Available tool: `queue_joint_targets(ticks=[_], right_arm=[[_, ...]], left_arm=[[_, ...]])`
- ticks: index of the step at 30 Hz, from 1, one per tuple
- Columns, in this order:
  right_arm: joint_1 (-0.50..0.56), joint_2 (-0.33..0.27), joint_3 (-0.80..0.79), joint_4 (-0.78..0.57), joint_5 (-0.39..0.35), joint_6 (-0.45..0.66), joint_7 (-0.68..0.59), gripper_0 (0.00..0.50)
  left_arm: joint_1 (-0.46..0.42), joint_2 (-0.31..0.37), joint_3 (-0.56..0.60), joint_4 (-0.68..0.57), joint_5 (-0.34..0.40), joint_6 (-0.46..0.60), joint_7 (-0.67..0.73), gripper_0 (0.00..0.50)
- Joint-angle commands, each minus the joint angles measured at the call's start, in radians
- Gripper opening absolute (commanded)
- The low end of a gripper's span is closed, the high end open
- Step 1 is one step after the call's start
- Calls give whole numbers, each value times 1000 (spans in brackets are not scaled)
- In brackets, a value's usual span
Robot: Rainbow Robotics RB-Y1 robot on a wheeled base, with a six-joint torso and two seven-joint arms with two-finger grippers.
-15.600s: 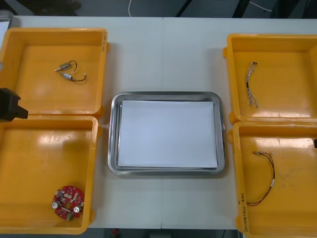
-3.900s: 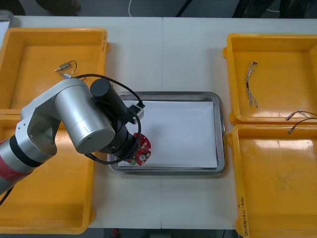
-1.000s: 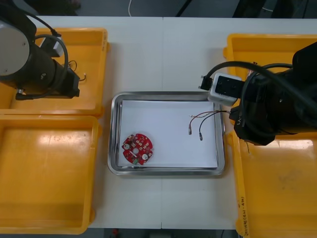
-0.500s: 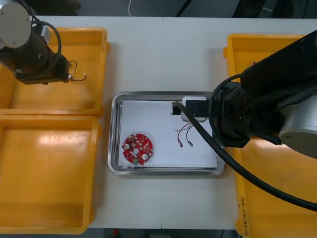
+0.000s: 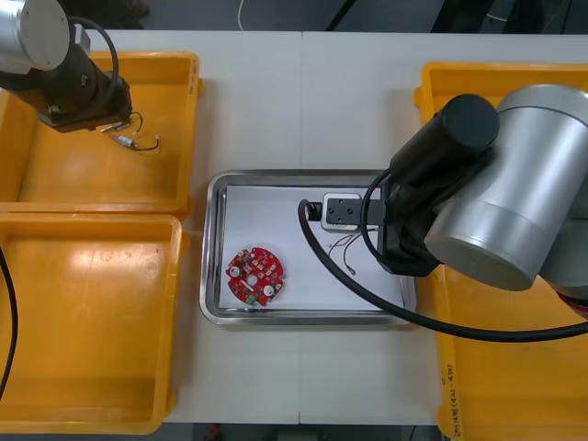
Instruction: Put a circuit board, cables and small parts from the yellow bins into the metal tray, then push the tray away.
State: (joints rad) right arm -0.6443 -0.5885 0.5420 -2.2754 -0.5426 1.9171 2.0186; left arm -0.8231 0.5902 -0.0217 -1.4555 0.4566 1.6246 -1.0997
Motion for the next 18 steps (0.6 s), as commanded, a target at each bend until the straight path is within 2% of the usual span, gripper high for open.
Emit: queue_joint_targets(ticks=[1, 12, 18], right_arm=[[-38, 49, 69, 42, 55, 3, 42, 0], [-44, 119, 70, 86, 101, 3, 42, 0], [-55, 148, 72, 111, 102, 3, 42, 0]], left_arm=[[-67, -27, 25, 58, -21, -71, 107, 500], [-82, -53, 9, 196, -85, -227, 110, 500], [-80, -53, -17, 267, -84, -315, 112, 500]])
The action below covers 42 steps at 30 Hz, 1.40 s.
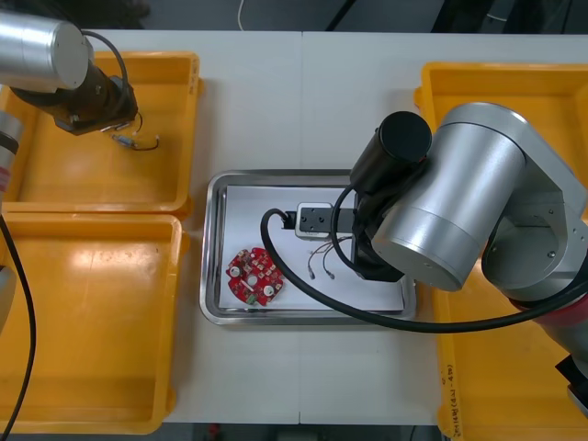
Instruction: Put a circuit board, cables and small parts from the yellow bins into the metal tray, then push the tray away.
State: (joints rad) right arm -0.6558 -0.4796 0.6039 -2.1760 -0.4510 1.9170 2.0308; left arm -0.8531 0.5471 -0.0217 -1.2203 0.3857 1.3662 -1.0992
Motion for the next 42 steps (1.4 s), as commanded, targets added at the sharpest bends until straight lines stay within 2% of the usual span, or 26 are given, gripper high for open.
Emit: queue_joint_targets(ticks=[1, 9, 18, 25, 29, 30, 31, 33, 36, 37, 38, 40, 41, 42], right_arm=[[-44, 39, 10, 15, 11, 3, 29, 0], [-42, 42, 39, 73, 20, 3, 40, 0], [-44, 81, 74, 151, 74, -12, 43, 0], [-44, 107, 80, 205, 81, -43, 43, 0], [-44, 107, 122, 214, 132, -69, 37, 0], [-44, 108, 131, 220, 140, -75, 35, 0], [-42, 108, 134, 228, 143, -81, 34, 0], [-44, 107, 134, 232, 140, -87, 39, 0], [-42, 107, 132, 232, 129, -90, 39, 0], [-42, 107, 134, 232, 127, -90, 40, 96], [-41, 108, 134, 232, 129, -92, 42, 162], [-39, 107, 134, 232, 127, -92, 42, 382], [-39, 108, 134, 232, 127, -92, 42, 462], [-39, 107, 134, 232, 126, -92, 42, 500]], left_arm=[[-52, -10, -21, 39, -15, -64, 110, 500], [-52, -10, -66, 116, -2, -145, 113, 500], [-50, -10, -101, 150, 30, -154, 116, 500], [-49, -10, -104, 165, 48, -157, 117, 500], [-49, -10, -104, 180, 64, -170, 117, 500], [-49, -10, -104, 182, 64, -174, 117, 423], [-49, -10, -104, 183, 64, -176, 117, 229], [-49, -10, -104, 183, 64, -176, 117, 4], [-49, -10, -104, 183, 64, -176, 117, 0], [-49, -10, -104, 182, 64, -176, 117, 0], [-49, -10, -103, 183, 64, -176, 117, 0], [-49, -6, -101, 183, 64, -176, 119, 0], [-49, -4, -99, 182, 64, -176, 117, 0], [-49, -1, -96, 182, 65, -176, 117, 0]])
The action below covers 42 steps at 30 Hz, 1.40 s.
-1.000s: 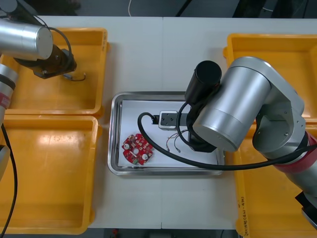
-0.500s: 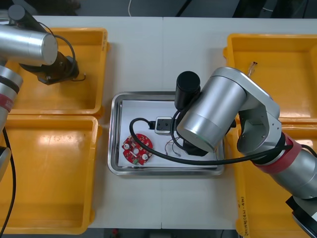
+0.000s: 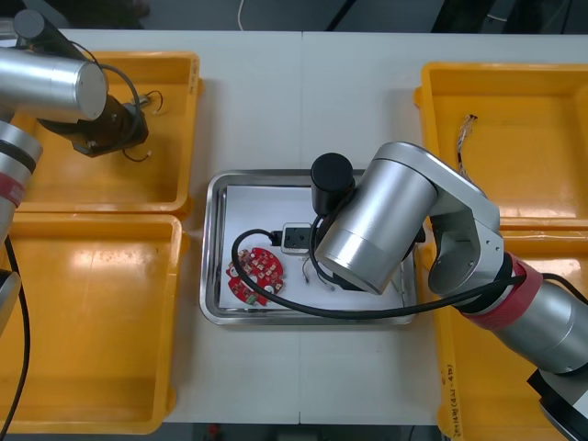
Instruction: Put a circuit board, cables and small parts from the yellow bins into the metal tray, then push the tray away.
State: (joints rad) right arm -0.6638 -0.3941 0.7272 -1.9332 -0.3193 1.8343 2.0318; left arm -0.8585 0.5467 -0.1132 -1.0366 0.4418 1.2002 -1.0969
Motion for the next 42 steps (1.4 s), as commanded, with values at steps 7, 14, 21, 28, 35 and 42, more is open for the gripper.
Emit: queue_joint_targets(ticks=[7, 14, 21, 28, 35, 42], right_arm=[[-31, 23, 8, -17, -4, -6, 39, 500], [-31, 21, 8, -32, -4, 13, 31, 500], [-33, 21, -43, -63, -18, 66, 39, 500], [-33, 23, -132, -148, -32, 86, 39, 500], [-33, 12, -266, -236, -70, 86, 34, 500], [-33, -69, -405, -283, -187, 86, 30, 500]], left_arm=[[-43, 16, 23, -11, 24, -4, 111, 1], [-43, 42, 63, -94, 26, 110, 98, 0], [-43, 75, 82, -229, 28, 269, 86, 0], [-43, 91, 99, -341, 41, 409, 63, 1], [-43, 90, 98, -451, 71, 549, 43, 0], [-43, 87, 82, -589, 161, 680, 43, 1]])
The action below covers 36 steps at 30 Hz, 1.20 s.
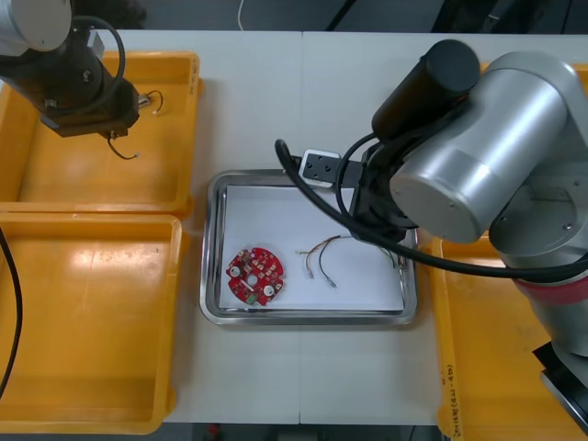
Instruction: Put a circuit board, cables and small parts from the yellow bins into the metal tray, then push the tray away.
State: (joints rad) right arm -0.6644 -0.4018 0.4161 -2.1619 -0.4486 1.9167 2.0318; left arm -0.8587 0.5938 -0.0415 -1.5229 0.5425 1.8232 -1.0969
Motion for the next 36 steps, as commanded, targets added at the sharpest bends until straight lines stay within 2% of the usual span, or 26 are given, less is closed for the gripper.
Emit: queue_joint_targets(ticks=[1, 3, 9, 18, 23, 36], right_arm=[[-32, -68, -108, -55, -67, 3, 28, 500], [-32, -95, -166, -55, -101, 3, 27, 500], [-32, -144, -293, -55, -122, 3, 27, 500], [-32, -221, -402, -30, -85, 3, 15, 500], [-32, -222, -480, 25, -62, 3, 13, 500], [-61, -222, -642, 182, 15, 3, -4, 500]], left_arm=[[-43, 40, 5, -115, 70, 65, 45, 1], [-43, 34, -24, -161, 96, 88, 51, 0], [-43, -23, -83, -238, 109, 97, 77, 1], [-43, -103, -170, -287, 106, 97, 114, 1], [-43, -124, -236, -276, 112, 68, 131, 1], [-43, -158, -394, -148, 140, -70, 152, 2]])
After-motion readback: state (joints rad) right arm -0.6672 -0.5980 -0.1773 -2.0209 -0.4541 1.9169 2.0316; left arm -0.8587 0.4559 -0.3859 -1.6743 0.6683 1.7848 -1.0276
